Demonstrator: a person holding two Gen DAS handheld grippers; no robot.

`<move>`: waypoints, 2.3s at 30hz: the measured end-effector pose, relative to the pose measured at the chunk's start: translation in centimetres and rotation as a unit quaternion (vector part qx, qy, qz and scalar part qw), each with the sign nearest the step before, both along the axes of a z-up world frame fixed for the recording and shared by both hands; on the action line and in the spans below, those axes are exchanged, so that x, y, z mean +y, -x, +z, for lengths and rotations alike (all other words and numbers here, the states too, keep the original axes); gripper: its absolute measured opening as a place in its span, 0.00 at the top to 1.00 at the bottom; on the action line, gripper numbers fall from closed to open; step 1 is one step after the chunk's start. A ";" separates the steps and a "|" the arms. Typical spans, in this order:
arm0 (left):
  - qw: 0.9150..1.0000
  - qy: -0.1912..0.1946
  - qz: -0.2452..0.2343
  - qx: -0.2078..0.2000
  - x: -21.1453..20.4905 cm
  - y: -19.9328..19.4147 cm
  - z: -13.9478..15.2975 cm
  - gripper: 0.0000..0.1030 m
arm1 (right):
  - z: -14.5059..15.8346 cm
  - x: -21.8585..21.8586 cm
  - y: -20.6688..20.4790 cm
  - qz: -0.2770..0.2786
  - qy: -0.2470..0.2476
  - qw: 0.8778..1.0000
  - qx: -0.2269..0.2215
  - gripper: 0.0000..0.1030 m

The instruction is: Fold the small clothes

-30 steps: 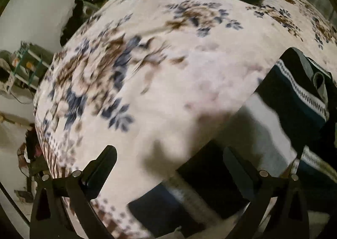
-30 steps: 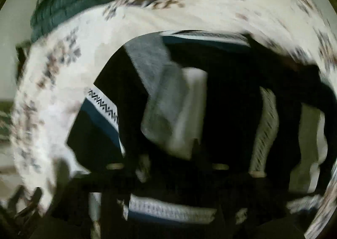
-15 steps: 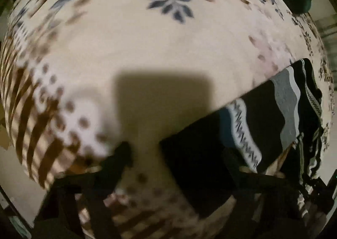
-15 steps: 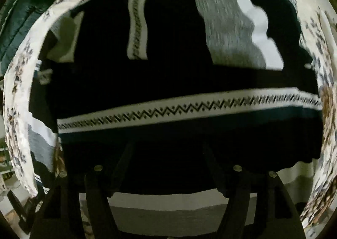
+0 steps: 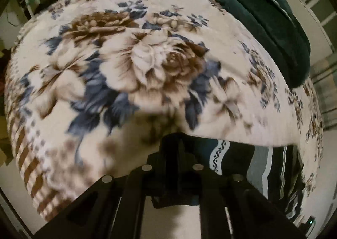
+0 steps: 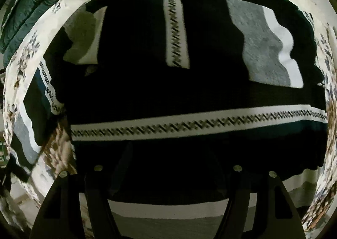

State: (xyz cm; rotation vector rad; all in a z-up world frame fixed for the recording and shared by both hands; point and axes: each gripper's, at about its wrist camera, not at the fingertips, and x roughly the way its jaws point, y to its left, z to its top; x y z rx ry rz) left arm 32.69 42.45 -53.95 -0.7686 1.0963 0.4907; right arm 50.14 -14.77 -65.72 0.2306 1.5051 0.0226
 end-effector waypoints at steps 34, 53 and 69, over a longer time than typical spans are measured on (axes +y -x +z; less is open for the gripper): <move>0.988 -0.058 -0.114 -0.090 -18.8 -9.7 7.2 0.94 | 3.8 -10.4 -0.4 -0.120 0.041 0.991 -0.047 0.17; 0.917 -0.079 -0.364 -0.141 -52.1 -14.5 12.2 0.08 | 3.9 -28.0 1.9 -0.188 -0.104 0.976 -0.041 0.16; 0.952 -0.237 -0.195 0.010 -35.5 -10.3 7.6 0.00 | 0.9 -15.6 -9.4 -0.041 -0.120 0.989 -0.072 0.92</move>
